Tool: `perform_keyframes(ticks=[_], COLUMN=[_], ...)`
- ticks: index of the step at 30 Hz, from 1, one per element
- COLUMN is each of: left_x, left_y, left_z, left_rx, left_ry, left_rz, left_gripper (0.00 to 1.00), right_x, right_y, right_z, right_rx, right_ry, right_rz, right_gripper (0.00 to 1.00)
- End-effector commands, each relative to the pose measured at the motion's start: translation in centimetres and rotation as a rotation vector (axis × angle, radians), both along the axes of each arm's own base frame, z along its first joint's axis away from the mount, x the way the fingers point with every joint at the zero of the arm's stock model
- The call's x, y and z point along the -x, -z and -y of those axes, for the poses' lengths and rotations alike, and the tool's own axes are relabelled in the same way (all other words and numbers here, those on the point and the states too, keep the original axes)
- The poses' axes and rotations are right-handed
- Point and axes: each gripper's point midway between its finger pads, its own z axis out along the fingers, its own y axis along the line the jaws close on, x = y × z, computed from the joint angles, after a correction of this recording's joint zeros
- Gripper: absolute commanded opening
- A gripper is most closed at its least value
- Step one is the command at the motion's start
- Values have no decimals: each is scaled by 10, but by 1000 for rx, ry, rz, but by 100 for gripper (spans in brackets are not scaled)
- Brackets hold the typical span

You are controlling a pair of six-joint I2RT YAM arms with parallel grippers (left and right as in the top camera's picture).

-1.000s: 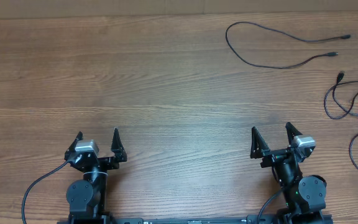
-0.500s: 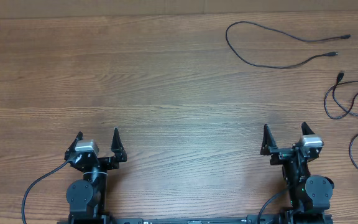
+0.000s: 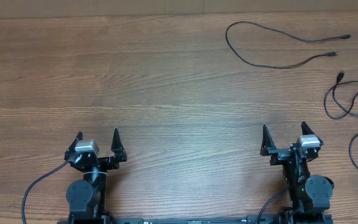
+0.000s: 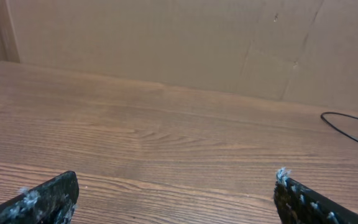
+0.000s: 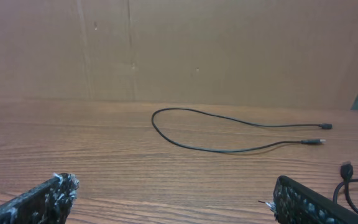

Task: Untangle cables

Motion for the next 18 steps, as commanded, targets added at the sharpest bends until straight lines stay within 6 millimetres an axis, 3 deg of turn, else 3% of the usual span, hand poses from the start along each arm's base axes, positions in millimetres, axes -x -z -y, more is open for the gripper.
perform_keyframes(ticks=[1,18], left_x=[0,0], left_y=[-1,-1], left_z=[-1,-1], left_rx=[-26,-26], left_ry=[1,1], left_rz=[5,5], left_gripper=[100,100], right_x=[0,0], right_y=[1,1], right_z=[1,7], right_rx=[4,4], right_ry=[3,27], right_rz=[8,7], right_gripper=[100,100])
